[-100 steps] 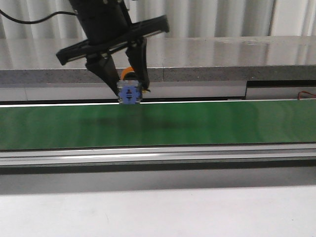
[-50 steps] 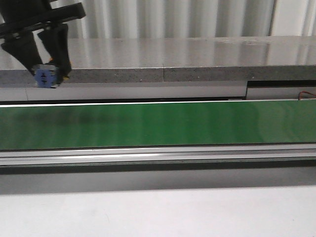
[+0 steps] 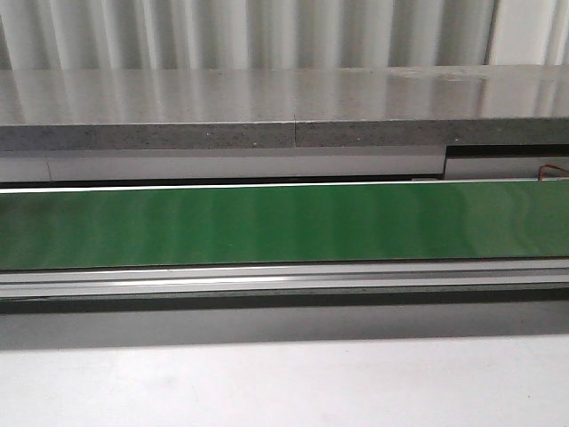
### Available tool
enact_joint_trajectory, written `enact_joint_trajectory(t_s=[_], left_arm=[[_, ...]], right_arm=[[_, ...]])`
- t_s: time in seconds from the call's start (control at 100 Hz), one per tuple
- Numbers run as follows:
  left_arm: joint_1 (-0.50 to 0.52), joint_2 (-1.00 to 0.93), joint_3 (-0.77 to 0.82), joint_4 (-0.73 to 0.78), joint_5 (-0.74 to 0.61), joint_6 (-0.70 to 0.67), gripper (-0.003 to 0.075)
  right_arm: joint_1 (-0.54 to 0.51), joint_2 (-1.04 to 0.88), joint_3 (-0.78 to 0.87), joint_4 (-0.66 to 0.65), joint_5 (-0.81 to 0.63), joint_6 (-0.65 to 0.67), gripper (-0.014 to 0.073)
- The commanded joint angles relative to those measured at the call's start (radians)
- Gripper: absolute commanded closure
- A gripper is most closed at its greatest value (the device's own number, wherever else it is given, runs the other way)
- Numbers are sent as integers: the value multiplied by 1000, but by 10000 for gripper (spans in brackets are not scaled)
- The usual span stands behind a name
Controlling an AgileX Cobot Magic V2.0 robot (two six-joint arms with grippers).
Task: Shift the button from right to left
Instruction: 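Carry the button over the blue tray and lower it with the left gripper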
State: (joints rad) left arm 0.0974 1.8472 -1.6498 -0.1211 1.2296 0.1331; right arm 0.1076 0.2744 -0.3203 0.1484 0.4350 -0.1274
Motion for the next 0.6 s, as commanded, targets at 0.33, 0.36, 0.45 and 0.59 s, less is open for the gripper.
enact_joint_trajectory(t_s=[0.33, 0.36, 0.45, 0.59], left_arm=[[230, -54, 10, 67, 37, 59, 615], [244, -51, 18, 69, 37, 59, 615], [279, -37, 36, 94, 37, 59, 615], [318, -13, 38, 141, 37, 59, 615]], right_arm=[[2, 8, -29, 4, -81, -13, 660], [2, 8, -29, 4, -81, -13, 660], [2, 8, -29, 4, -81, -13, 660], [2, 8, -29, 4, -81, -13, 660]])
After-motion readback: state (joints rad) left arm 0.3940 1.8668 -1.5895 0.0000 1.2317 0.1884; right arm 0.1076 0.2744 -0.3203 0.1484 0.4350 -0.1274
